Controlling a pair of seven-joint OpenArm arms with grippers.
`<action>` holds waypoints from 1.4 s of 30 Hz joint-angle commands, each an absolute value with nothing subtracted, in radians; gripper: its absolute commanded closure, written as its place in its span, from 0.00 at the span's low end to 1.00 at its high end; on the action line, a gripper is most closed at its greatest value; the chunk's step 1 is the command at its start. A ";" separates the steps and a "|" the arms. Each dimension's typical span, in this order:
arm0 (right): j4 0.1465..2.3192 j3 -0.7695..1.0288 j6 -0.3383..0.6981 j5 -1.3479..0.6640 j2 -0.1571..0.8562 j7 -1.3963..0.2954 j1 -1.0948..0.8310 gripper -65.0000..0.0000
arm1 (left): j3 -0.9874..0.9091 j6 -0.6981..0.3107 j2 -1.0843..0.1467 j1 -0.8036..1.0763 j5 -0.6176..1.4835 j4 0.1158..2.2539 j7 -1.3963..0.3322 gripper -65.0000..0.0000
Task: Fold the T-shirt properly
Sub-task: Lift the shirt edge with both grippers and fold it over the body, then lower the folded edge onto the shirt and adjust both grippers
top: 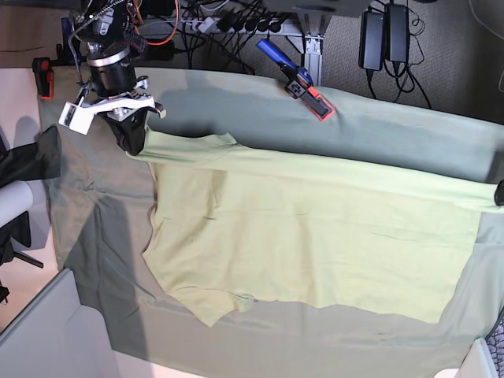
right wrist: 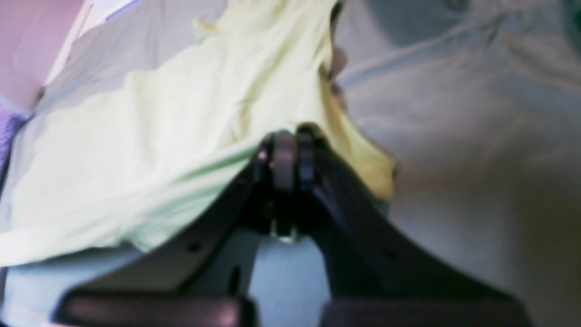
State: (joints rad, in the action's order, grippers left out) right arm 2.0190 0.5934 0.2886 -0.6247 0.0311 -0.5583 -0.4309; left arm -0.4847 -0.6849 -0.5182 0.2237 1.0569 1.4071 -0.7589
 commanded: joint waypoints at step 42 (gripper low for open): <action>1.531 0.382 0.300 -0.420 0.116 -0.467 0.047 0.32 | -0.279 -0.698 -0.526 -0.085 0.765 1.093 -0.484 0.50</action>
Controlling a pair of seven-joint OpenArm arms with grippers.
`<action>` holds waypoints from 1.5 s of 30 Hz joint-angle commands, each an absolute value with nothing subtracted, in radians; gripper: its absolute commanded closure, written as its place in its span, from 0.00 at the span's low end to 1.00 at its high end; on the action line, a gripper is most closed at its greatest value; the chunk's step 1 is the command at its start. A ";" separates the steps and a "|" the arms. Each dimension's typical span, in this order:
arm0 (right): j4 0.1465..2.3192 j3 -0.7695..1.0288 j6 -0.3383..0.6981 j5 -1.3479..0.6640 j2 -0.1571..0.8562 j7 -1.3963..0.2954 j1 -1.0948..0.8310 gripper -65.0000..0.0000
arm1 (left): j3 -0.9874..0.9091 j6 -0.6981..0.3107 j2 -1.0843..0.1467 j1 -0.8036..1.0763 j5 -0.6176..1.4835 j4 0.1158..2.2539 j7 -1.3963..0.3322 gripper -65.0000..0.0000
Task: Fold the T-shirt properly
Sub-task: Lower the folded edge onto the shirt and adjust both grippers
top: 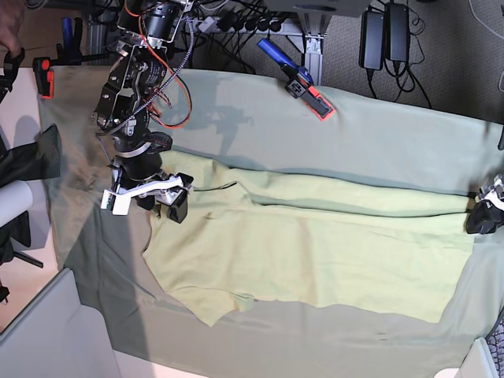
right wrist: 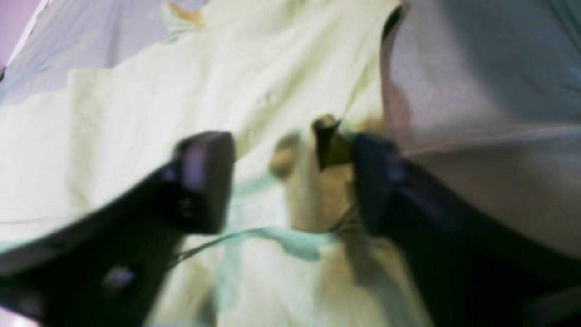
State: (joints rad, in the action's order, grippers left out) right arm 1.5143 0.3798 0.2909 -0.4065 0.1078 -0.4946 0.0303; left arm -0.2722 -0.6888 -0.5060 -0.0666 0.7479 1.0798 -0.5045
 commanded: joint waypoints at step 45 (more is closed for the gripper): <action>1.462 0.570 0.303 -0.633 0.041 -0.626 -0.067 0.32 | -0.534 -0.698 -0.476 0.012 1.058 1.104 -0.749 0.50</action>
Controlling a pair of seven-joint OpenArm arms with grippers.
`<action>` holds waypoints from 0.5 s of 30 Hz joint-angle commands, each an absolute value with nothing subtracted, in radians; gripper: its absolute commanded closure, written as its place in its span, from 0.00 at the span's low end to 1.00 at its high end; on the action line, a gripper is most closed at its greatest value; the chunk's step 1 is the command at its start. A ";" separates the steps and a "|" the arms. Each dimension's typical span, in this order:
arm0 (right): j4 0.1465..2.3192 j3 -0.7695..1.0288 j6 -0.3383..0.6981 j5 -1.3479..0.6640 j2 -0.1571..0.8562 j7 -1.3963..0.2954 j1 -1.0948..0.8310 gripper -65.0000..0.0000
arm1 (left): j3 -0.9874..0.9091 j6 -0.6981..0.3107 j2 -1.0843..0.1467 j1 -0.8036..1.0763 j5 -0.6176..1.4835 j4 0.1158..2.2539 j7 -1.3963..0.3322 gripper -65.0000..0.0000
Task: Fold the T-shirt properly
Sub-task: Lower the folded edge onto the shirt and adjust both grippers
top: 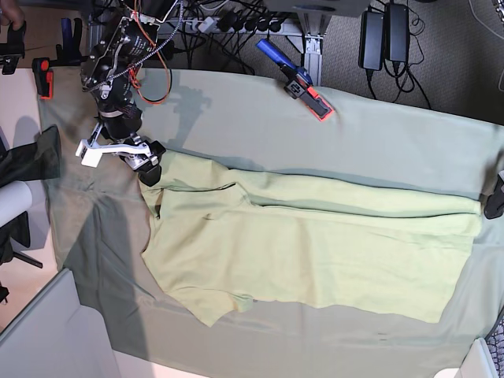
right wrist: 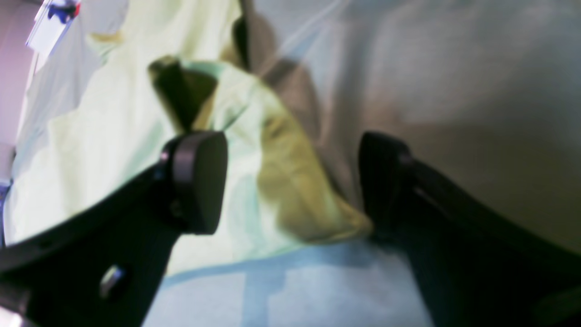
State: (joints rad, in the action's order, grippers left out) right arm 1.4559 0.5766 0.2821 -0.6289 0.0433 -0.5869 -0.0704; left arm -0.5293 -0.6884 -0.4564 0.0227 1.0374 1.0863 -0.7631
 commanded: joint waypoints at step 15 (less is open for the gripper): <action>1.462 0.545 0.304 -0.637 0.014 -0.633 -0.067 0.61 | -0.530 -0.698 -0.443 0.016 0.976 1.098 -0.620 0.37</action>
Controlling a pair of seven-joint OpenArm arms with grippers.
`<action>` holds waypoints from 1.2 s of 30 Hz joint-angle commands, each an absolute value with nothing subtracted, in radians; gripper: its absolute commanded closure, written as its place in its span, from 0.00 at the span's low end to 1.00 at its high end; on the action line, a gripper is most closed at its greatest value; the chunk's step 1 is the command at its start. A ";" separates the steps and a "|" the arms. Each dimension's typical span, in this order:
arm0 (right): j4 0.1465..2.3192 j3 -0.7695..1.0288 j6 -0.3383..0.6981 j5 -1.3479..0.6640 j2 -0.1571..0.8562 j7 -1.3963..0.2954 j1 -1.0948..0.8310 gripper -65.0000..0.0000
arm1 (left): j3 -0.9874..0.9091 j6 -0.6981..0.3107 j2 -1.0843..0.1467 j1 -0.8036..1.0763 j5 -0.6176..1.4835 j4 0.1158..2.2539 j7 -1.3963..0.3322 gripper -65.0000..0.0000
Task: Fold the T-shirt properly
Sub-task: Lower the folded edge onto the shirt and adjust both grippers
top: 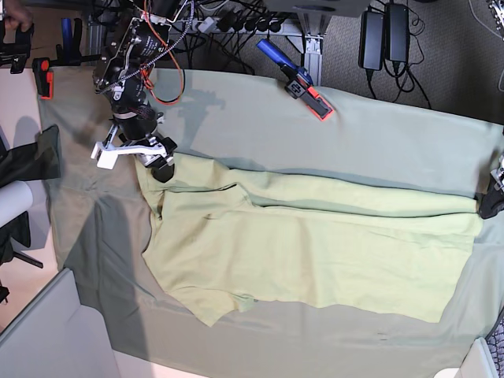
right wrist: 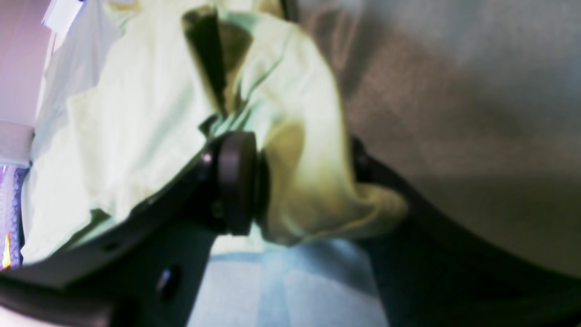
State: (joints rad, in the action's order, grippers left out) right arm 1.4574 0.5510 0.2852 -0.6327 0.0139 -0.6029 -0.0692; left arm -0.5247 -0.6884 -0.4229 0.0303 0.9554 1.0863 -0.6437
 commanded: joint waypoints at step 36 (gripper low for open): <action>1.483 0.544 0.356 -0.727 0.017 -0.683 -0.067 1.00 | -0.383 -0.698 -0.389 -0.056 0.935 1.117 -0.746 1.00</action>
